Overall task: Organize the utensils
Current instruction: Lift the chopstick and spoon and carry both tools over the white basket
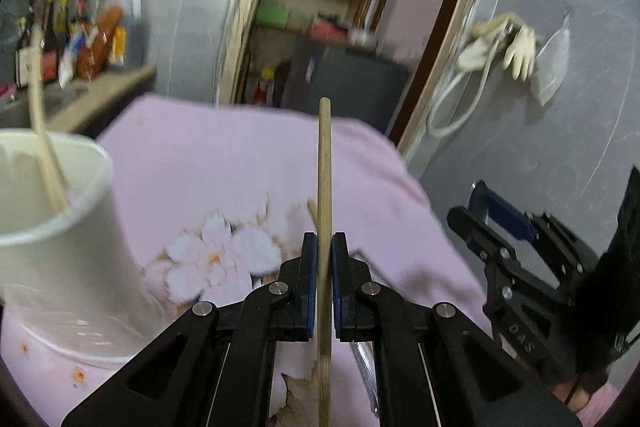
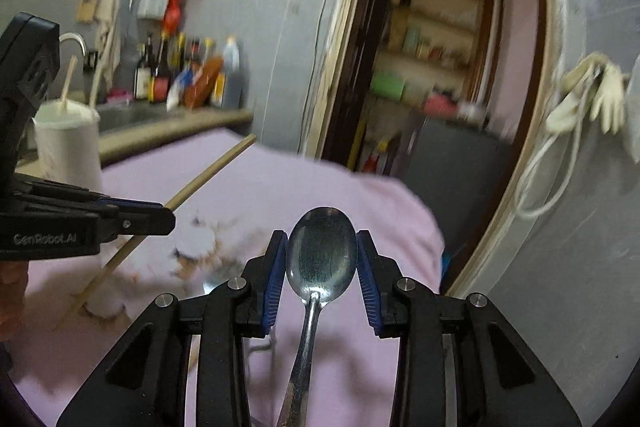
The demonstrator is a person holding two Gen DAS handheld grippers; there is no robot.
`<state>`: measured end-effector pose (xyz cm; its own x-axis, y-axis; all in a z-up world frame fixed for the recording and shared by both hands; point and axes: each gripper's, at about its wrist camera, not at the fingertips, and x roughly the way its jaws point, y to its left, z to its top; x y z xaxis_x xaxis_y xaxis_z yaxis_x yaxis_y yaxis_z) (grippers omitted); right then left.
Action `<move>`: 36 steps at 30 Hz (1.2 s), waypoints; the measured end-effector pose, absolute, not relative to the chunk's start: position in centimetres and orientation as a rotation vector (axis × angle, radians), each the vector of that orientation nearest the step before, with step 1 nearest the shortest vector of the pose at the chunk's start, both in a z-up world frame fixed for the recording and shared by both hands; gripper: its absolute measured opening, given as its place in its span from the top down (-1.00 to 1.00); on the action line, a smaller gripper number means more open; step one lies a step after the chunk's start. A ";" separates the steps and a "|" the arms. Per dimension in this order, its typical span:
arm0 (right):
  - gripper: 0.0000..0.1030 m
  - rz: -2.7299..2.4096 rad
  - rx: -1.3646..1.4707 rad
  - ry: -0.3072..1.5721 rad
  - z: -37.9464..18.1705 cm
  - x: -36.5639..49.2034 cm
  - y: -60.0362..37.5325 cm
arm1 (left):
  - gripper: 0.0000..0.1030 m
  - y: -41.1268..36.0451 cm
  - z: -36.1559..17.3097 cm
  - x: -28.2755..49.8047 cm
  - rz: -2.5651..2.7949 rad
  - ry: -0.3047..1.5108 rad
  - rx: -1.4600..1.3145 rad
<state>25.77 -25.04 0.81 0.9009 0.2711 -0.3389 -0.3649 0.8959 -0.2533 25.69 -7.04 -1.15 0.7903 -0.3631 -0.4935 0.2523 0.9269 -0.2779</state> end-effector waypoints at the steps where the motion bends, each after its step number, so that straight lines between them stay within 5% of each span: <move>1: 0.38 0.334 -0.305 0.263 1.3 25.1 -24.9 | 0.91 -6.8 -0.5 25.0 -0.332 0.523 -0.206; 19: 0.38 0.409 -0.116 -0.146 9.7 20.4 -16.2 | 0.91 3.2 8.8 18.8 -0.183 -0.060 -0.207; 36: 0.38 0.553 0.149 -0.145 9.0 23.5 -8.5 | 0.91 19.2 7.8 19.9 -0.036 -0.154 -0.514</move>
<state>23.49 -8.48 9.01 0.8414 0.5107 0.1766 -0.5317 0.8408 0.1019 19.89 19.21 7.83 0.9879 0.0040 0.1554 0.0730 0.8706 -0.4866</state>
